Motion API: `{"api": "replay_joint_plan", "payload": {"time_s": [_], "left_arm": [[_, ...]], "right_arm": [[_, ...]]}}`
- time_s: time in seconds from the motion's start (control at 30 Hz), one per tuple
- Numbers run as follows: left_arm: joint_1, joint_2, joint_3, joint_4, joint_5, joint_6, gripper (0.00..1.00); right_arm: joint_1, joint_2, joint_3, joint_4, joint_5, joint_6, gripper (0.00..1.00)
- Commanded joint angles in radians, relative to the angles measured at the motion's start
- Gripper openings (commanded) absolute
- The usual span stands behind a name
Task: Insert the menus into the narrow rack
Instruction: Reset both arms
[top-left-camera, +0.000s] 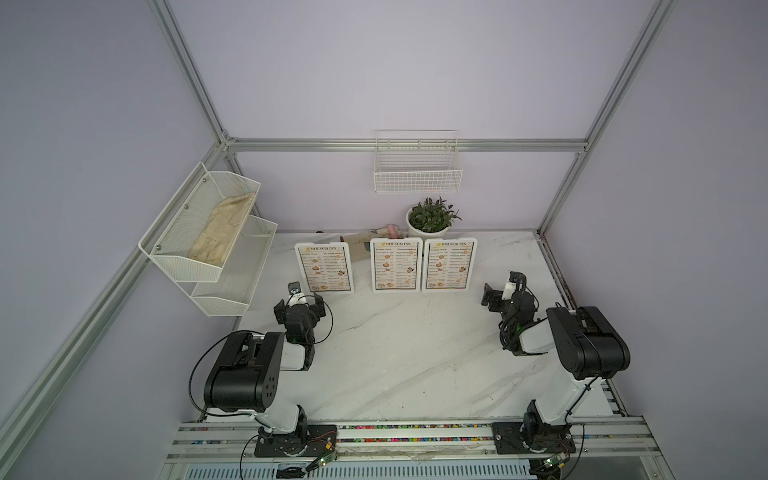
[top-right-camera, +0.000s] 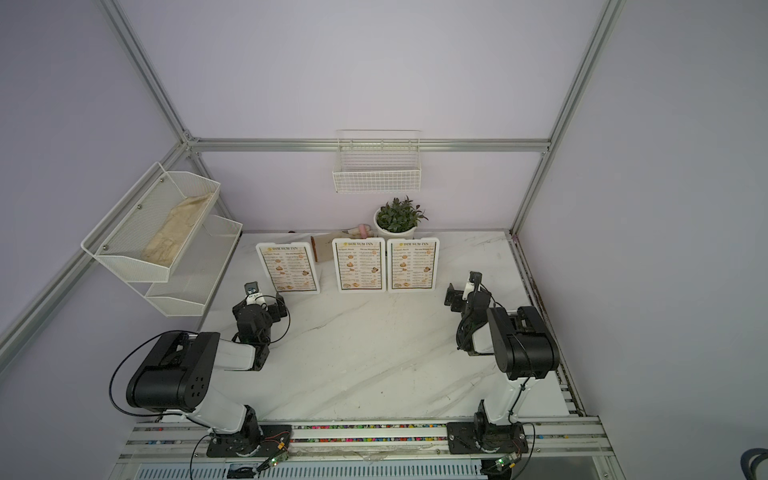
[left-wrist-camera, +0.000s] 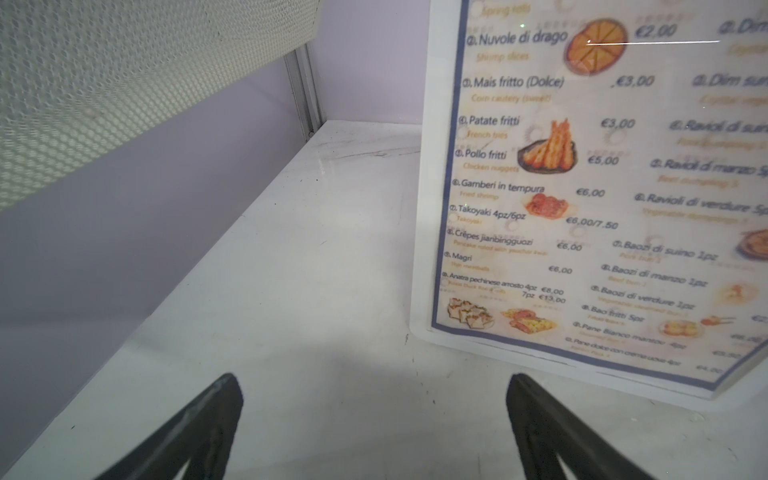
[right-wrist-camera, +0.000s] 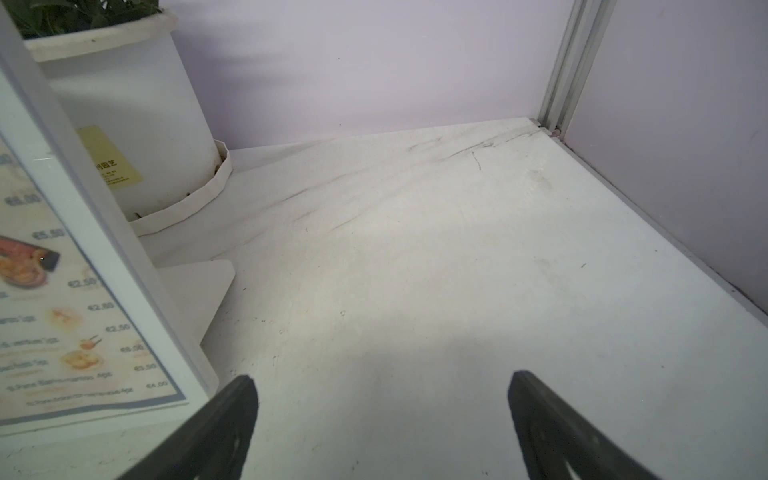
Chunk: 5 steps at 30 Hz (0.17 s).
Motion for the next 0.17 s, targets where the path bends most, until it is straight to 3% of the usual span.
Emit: {"api": "replay_joint_plan", "payload": {"time_s": [0.0, 0.13], "left_arm": [[-0.002, -0.006, 0.031, 0.027, 0.013, 0.02, 1.0], [-0.002, -0.006, 0.032, 0.027, 0.014, 0.02, 1.0]], "right_arm": [[0.009, 0.003, 0.019, 0.045, -0.005, -0.001, 0.97], [0.009, 0.002, 0.016, 0.048, -0.006, -0.001, 0.97]]}}
